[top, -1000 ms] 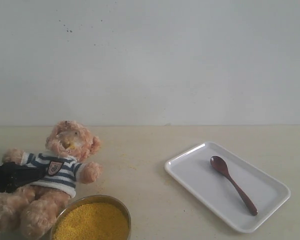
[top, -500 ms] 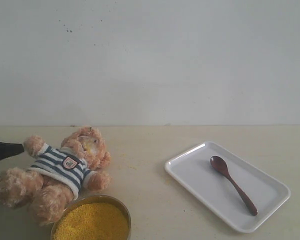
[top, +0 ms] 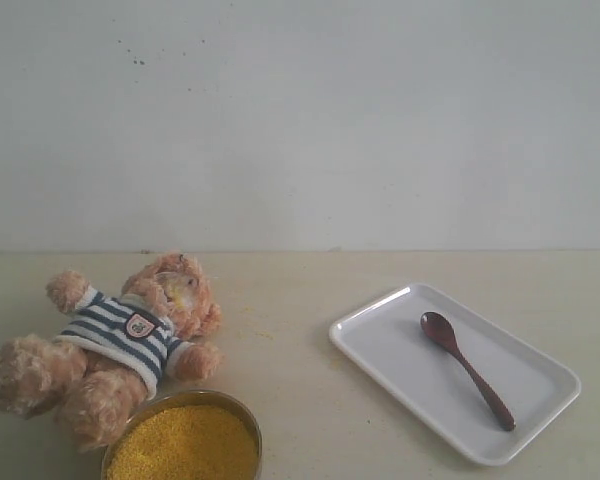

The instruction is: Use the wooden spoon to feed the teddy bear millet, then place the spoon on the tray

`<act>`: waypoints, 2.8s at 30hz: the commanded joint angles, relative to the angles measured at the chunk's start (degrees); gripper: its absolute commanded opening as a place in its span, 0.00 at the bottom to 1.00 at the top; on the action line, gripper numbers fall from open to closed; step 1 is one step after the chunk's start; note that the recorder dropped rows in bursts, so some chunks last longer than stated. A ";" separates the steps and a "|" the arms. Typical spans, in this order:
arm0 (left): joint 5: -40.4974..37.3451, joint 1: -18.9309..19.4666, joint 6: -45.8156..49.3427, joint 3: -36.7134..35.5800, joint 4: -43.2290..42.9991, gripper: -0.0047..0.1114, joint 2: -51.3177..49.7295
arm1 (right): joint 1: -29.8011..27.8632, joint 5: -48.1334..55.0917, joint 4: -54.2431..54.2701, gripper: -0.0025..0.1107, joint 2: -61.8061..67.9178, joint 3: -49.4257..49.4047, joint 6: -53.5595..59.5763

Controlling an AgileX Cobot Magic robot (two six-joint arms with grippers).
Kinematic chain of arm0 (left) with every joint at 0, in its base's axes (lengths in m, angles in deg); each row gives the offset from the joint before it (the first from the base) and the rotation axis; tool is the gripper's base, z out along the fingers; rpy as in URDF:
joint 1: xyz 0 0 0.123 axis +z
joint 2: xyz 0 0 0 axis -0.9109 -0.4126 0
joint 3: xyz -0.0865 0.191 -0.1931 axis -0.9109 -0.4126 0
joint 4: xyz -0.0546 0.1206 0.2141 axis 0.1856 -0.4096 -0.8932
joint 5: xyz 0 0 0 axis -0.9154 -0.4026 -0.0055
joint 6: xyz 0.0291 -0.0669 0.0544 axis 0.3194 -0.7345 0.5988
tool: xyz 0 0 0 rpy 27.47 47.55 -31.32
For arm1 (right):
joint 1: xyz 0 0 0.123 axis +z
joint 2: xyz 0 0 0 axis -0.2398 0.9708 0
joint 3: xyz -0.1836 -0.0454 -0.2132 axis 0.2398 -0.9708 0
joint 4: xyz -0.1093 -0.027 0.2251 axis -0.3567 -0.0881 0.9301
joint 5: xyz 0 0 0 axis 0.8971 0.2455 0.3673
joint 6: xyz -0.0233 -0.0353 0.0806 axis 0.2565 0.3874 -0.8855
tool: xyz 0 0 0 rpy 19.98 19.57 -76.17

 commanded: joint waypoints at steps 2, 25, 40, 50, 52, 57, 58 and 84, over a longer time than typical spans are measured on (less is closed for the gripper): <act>-0.91 0.13 -5.99 0.29 7.32 0.08 11.01 | -0.16 -0.25 -0.17 0.02 -0.30 0.00 -0.34; 44.02 -12.61 -96.23 -0.52 -117.63 0.08 54.77 | -0.16 0.39 2.77 0.02 -0.30 0.00 -0.34; 43.44 -33.92 -87.19 -0.52 -117.18 0.08 77.43 | -0.16 0.39 2.77 0.02 -0.30 0.00 -0.44; 47.21 -46.31 -65.06 -10.70 -97.36 0.08 92.59 | -0.16 0.39 2.77 0.02 -0.30 0.00 -0.44; 52.01 -46.40 -65.17 -15.38 -93.82 0.08 93.49 | -0.16 0.39 2.77 0.02 -0.30 0.00 -0.44; 70.07 -46.40 -68.77 -31.50 -89.95 0.08 94.61 | -0.16 0.39 2.77 0.02 -0.30 0.00 -0.44; 72.09 -46.40 -68.77 -33.70 -90.06 0.08 94.61 | -0.16 0.39 2.77 0.02 -0.30 0.00 -0.44; 63.31 -45.83 -74.82 -44.74 -92.63 0.08 87.95 | -0.16 0.76 2.65 0.02 -0.30 0.00 -0.39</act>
